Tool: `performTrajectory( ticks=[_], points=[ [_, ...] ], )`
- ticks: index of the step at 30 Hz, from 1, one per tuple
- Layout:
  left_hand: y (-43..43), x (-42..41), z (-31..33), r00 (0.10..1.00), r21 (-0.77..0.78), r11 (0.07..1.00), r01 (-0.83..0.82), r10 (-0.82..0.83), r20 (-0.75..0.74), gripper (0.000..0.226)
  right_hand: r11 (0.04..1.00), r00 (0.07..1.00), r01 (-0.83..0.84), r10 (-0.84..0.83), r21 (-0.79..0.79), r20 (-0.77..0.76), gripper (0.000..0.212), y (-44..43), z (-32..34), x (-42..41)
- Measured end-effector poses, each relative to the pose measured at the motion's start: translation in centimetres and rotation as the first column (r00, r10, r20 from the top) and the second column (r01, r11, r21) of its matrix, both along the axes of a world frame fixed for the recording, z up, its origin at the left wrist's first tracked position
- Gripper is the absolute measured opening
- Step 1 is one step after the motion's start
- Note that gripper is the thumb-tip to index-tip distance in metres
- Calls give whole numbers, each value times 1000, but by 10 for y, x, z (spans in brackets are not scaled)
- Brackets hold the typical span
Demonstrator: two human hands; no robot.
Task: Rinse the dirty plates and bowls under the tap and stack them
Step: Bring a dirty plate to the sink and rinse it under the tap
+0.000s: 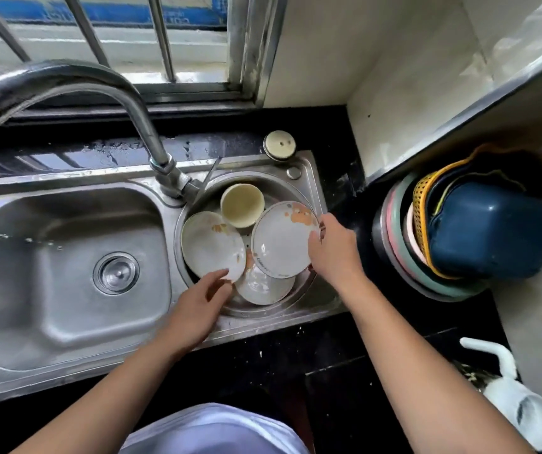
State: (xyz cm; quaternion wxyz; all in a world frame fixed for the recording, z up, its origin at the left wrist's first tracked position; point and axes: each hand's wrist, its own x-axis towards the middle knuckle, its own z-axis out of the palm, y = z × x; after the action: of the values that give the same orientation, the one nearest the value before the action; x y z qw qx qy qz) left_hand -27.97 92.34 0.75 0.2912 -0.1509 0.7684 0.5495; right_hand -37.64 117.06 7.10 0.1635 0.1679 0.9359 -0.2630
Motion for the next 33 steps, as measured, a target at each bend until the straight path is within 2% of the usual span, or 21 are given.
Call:
performTrajectory(
  ticks=[2, 4, 7, 10, 13, 17, 24, 28, 33],
  points=[
    [-9, 14, -5, 959, -260, 940, 219, -256, -119, 37, 990, 996, -75, 80, 123, -42, 5, 8, -12, -21],
    [-13, 31, -8, 896, -384, 856, 347, -423, -134, 39, 962, 988, -137, 149, 237, -32, 11, 13, -28, -37],
    [-16, 56, -13, 843, -502, 763, 408, -526, -115, 34, 923, 977, -209, 212, 324, 29, 20, 15, -52, -51],
    [-20, 67, -16, 801, -548, 692, 470, -596, -65, 39, 909, 974, -222, 223, 353, 38, 15, 14, -69, -55],
    [-21, 67, -18, 809, -553, 703, 448, -582, -84, 37, 910, 974, -203, 224, 363, -17, 7, 13, -79, -60],
    [-20, 65, -18, 819, -553, 713, 431, -567, -93, 34, 889, 959, -230, 277, 395, -66, 6, 13, -86, -70],
    [-22, 68, -23, 802, -563, 694, 449, -590, -88, 30, 905, 962, -234, 267, 356, -47, 15, 15, -101, -60],
    [-23, 67, -24, 793, -575, 693, 435, -597, -120, 25, 890, 972, -187, 230, 417, -55, 12, 16, -105, -57],
    [-23, 65, -21, 804, -582, 705, 405, -578, -140, 24, 871, 978, -171, 205, 461, -25, 21, 12, -104, -59]
  ],
)
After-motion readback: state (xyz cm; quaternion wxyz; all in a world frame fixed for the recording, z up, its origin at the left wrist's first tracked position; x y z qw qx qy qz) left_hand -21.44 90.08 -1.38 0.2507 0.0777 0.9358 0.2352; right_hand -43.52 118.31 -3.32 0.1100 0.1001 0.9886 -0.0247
